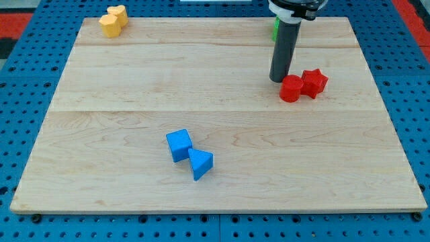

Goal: Move your arm to the top left of the board

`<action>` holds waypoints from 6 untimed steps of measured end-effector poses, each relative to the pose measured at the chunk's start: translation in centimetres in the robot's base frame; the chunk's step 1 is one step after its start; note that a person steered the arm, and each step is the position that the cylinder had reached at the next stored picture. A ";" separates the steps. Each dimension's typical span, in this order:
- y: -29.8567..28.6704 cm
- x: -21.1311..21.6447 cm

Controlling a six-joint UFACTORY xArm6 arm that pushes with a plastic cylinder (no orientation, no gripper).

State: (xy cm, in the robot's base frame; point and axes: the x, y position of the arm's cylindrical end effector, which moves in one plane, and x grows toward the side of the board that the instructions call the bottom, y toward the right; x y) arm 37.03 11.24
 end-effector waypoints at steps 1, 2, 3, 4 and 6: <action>-1.0 -0.2; -5.2 -2.0; -8.9 -2.7; -13.0 -2.1; -15.5 -1.6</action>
State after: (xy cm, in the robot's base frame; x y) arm 35.46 -4.31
